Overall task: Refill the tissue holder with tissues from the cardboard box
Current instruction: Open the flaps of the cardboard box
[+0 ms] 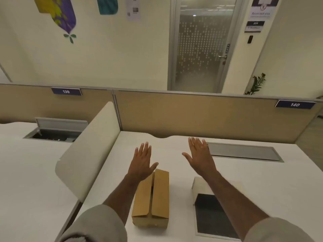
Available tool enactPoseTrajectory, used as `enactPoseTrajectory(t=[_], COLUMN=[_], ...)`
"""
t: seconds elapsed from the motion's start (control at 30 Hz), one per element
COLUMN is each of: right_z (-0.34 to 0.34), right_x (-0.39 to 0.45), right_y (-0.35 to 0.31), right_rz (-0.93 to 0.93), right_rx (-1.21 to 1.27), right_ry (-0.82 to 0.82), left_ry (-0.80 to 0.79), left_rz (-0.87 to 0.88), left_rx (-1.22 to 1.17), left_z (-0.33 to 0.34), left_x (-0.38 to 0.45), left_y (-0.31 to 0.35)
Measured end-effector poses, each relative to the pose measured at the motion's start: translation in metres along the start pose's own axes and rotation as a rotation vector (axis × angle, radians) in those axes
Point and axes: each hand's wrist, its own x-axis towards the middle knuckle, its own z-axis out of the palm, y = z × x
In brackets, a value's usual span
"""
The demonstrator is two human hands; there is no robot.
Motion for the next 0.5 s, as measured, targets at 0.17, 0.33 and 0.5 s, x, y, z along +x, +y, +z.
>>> enactPoseTrajectory(t=[0.17,0.33,0.5], right_z=[0.038,0.063,0.085], right_x=[-0.036,-0.059,-0.068], right_y=[-0.033,-0.072,-0.106], right_rz=[0.01,0.159,0.345], right_rx=[0.04,0.284,0.523], right_ry=[-0.113,-0.292,-0.464], left_ry=[-0.157,-0.283,-0.275], left_rz=[-0.318,-0.456,-0.422], left_rx=[-0.258,-0.434,-0.453], left_z=[0.045,0.068,0.078], left_x=[-0.022,-0.032,-0.034], left_y=[0.008,0.001,0.002])
